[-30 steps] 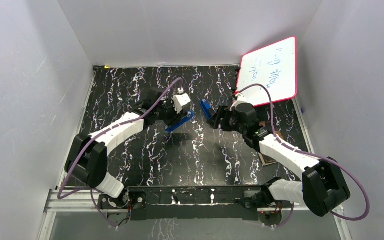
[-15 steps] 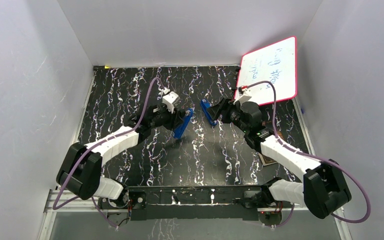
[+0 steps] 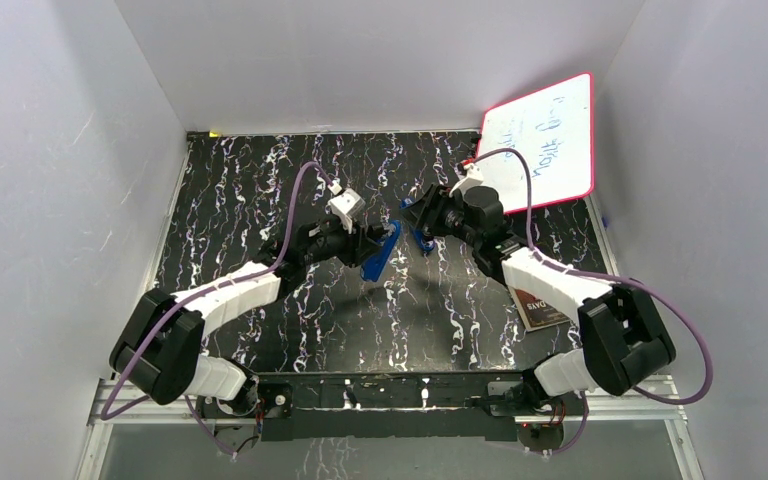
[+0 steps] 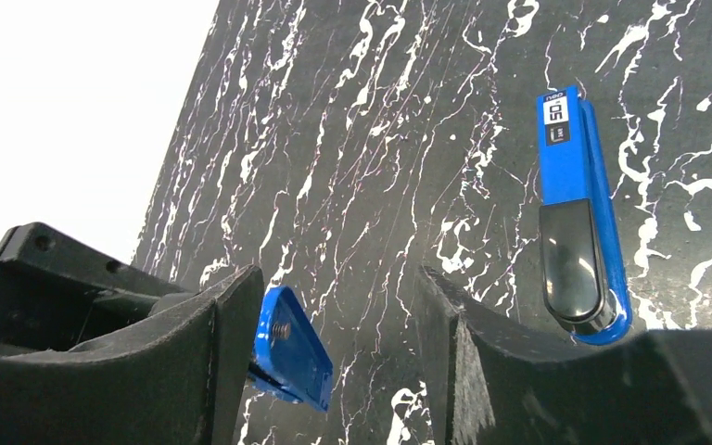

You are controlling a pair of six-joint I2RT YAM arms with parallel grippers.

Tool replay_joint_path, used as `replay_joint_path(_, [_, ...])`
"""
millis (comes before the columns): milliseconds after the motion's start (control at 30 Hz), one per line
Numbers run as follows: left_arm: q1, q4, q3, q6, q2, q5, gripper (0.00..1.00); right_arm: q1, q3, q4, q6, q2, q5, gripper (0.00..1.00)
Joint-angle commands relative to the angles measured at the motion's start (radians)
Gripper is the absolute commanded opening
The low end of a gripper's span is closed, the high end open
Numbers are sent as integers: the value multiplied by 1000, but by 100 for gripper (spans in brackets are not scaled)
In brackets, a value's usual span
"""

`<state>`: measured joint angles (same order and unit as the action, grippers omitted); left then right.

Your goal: Load the staples into the stapler

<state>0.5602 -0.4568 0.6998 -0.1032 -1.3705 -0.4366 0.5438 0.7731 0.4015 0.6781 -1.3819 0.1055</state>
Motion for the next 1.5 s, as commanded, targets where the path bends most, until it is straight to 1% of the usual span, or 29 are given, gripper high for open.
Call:
replay_joint_path(0, [17,-125,12,5,45,-48,0,9,59,51,33,-29,15,67])
replay_joint_path(200, [37,-142,32,-5,12,-41,0,29,71,57,40,-64,34,66])
replay_joint_path(333, [43,-162,33,-17,7,-29,0,36,69,58,41,-76,33,61])
replay_joint_path(433, [51,-166,35,-20,7,-28,0,38,68,59,45,-83,30,61])
replay_joint_path(500, [54,-166,36,-20,7,-27,0,38,66,59,46,-83,24,63])
replay_joint_path(600, [58,-165,35,-18,-22,-28,0,38,58,87,50,-74,29,69])
replay_joint_path(700, [61,-164,34,-18,-27,-27,0,39,49,110,54,-57,38,69])
replay_joint_path(800, [64,-165,38,-19,-29,-18,0,41,48,103,56,-55,42,67])
replay_joint_path(933, [67,-174,42,-28,-33,1,0,45,35,96,73,-74,42,59])
replay_joint_path(1200, [75,-192,40,-45,-33,43,0,54,24,91,81,-101,42,55])
replay_joint_path(1433, [77,-209,32,-68,-26,86,0,55,14,91,87,-116,33,47])
replay_joint_path(1467, [77,-210,32,-71,-26,88,0,55,13,93,87,-117,35,45])
